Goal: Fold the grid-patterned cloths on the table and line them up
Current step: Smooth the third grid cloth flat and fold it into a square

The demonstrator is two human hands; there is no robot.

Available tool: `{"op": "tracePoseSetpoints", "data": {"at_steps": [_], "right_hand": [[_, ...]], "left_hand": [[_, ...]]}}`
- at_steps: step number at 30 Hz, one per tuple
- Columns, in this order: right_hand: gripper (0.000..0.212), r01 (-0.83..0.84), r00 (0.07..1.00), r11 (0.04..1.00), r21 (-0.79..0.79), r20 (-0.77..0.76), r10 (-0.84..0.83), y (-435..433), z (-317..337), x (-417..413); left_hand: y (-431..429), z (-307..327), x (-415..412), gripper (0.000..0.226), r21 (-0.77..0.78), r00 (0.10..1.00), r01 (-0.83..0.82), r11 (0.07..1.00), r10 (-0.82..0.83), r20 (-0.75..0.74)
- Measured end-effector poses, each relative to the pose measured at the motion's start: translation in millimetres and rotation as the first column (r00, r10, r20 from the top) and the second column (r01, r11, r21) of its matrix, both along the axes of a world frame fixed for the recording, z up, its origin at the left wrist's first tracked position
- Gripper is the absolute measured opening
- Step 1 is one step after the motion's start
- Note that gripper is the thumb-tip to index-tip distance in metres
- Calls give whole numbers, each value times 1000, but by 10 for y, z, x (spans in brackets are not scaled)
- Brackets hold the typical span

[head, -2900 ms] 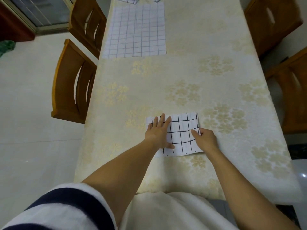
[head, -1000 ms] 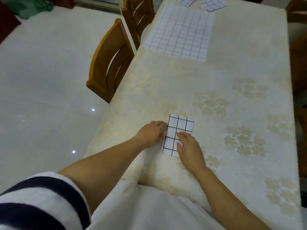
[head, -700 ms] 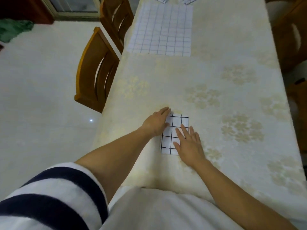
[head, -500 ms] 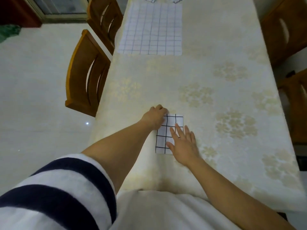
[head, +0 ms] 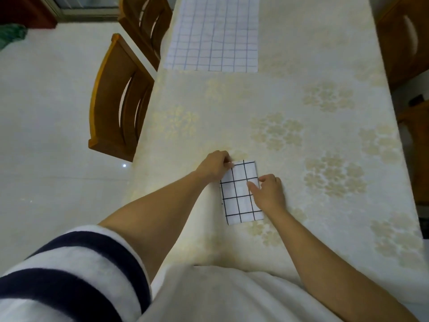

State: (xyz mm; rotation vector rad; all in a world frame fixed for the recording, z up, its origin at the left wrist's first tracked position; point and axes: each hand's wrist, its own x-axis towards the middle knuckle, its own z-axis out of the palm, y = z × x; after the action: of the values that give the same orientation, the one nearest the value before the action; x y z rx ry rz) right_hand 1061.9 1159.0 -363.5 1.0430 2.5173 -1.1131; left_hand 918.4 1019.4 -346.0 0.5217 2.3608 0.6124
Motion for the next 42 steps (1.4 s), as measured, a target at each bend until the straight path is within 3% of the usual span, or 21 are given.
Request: {"op": "tracePoseSetpoints", "data": {"at_steps": [5,11,16,18,23,25,27,28,30,32,34,37,40,42], "right_hand": [[32,-3,998,1000,-23,-60,1,89,-40,-175],[36,-201,975,979,-38,-108,196,132,195,-284],[38,-276,960,948,-157,2,280,373,185,-133],[35,-261,964,954,-149,8,265,462,194,-65],[24,-77,992,996,-48,-99,72,599,101,-82],[26,-107,985,984,142,-118,125,549,76,-80],[38,-125,967,910,394,-158,201,438,74,-64],[42,-122,947,882,455,-213,241,356,94,-64],[49,-198,899,840,506,-248,362,128,103,-80],[59,-336,875,835,436,-182,448,-114,39,-64],[66,-427,878,840,335,-68,474,-232,-100,-3],[65,-502,849,735,456,97,519,-126,-304,211],[68,-495,859,704,510,168,483,128,-303,368],[70,-496,865,703,510,218,452,250,-290,443]], "left_hand": [[-84,77,72,14,221,991,-103,970,81,108],[-54,116,104,29,130,997,-60,990,53,57],[-190,75,224,40,174,919,-389,905,368,138],[-262,14,321,41,165,901,-422,891,392,185],[-385,-73,575,32,56,931,-353,934,345,120],[-342,-61,652,26,92,927,-374,923,368,78],[-277,-30,737,54,140,926,-366,920,375,-44],[-244,-50,776,69,136,934,-295,946,315,-168],[-180,-101,834,76,101,914,-28,995,66,-401],[-104,-236,846,70,7,848,281,960,-245,-470],[-35,-275,840,67,-110,820,423,899,-432,-375],[-60,-238,763,85,-207,876,426,881,-459,-149],[-243,-191,743,113,-324,879,411,852,-465,-109],[-406,-190,724,118,-451,869,389,803,-482,-109]]}}
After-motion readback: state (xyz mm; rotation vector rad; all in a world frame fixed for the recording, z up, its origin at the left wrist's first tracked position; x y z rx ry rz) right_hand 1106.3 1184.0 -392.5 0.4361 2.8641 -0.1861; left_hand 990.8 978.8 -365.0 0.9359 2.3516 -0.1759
